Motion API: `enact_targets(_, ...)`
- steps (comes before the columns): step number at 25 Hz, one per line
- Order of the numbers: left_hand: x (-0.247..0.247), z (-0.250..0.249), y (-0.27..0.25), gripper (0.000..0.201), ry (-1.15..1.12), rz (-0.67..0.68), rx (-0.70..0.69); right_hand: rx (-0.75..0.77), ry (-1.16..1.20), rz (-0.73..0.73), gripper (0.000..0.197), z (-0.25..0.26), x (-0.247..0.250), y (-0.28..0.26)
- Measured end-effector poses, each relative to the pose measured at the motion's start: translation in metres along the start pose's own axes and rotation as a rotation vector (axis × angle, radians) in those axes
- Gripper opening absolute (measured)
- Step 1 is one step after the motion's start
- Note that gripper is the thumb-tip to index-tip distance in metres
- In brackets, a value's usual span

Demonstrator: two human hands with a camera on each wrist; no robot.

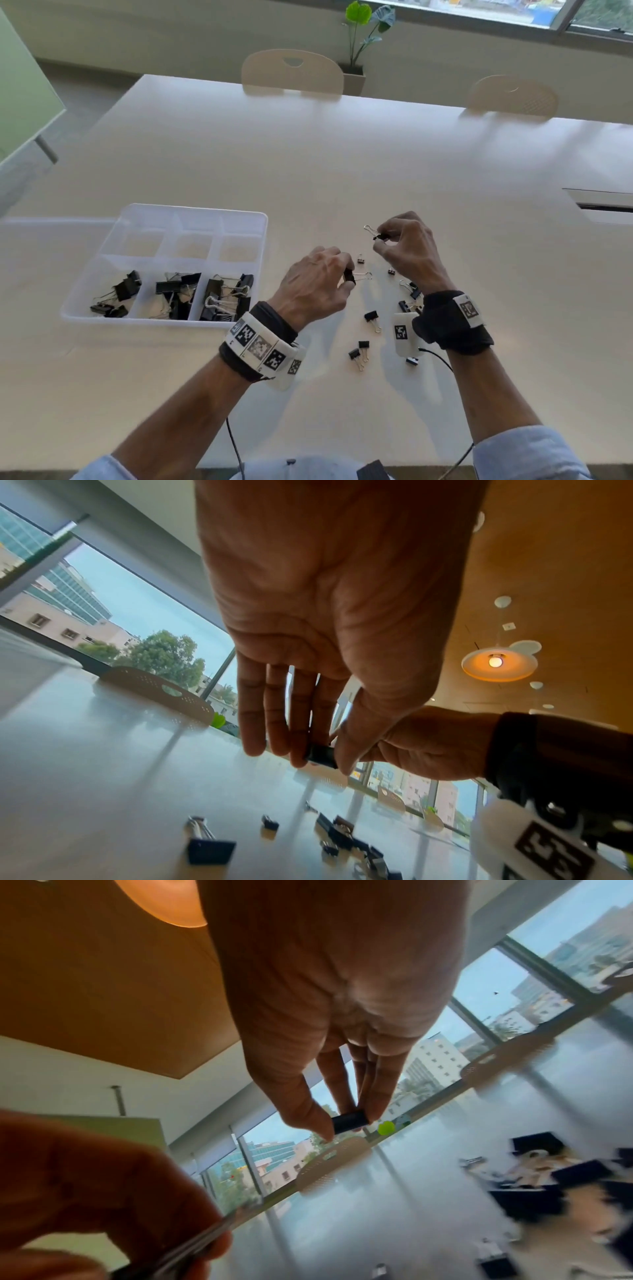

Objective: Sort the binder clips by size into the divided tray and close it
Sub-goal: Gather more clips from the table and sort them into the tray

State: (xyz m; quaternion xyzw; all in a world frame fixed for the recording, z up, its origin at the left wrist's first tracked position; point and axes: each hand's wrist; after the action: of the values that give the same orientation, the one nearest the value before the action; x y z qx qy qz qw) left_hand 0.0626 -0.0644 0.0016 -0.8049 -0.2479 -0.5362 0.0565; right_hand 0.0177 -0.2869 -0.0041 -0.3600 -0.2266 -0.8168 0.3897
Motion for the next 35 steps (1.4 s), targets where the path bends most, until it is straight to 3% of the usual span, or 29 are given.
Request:
enact_targets(5,0.052,0.03,-0.055,0.025,0.059,0.001,0.149,0.112,0.086,0.127,0.021,0.081,-0.051,-0.023)
enact_targets(15,0.137,0.133,-0.19,0.025,0.153,-0.127,0.578,0.338,0.109,0.325,0.025,0.224,-0.16,-0.072)
enact_targets(18,0.145,0.16,-0.225,0.026,0.206,-0.069,0.681,0.394,0.117,0.377,0.027,0.258,-0.193,-0.088)
enact_targets(22,0.142,0.178,-0.245,0.031,0.259,0.034,0.714,0.443,0.059,0.438,0.029,0.287,-0.231,-0.109)
enact_targets(26,0.142,0.181,-0.246,0.033,0.269,0.048,0.693,0.457,0.01,0.482,0.026,0.289,-0.245,-0.121)
enact_targets(30,0.15,0.168,-0.237,0.023,0.287,-0.016,0.744,0.45,0.062,0.424,0.023,0.271,-0.229,-0.118)
enact_targets(35,0.143,0.13,-0.191,0.022,0.235,-0.123,0.584,0.405,0.063,0.288,0.018,0.221,-0.176,-0.102)
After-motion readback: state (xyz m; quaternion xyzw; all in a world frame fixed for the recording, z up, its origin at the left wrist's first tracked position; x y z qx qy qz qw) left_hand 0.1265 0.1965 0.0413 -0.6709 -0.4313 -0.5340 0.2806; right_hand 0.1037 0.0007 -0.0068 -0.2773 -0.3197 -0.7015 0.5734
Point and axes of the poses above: each hand's wrist, its own y-axis towards the middle knuckle, its own x-axis out of the back of the hand, z = x × y, and after that the axes turned 10 degrees about -x, right-handed
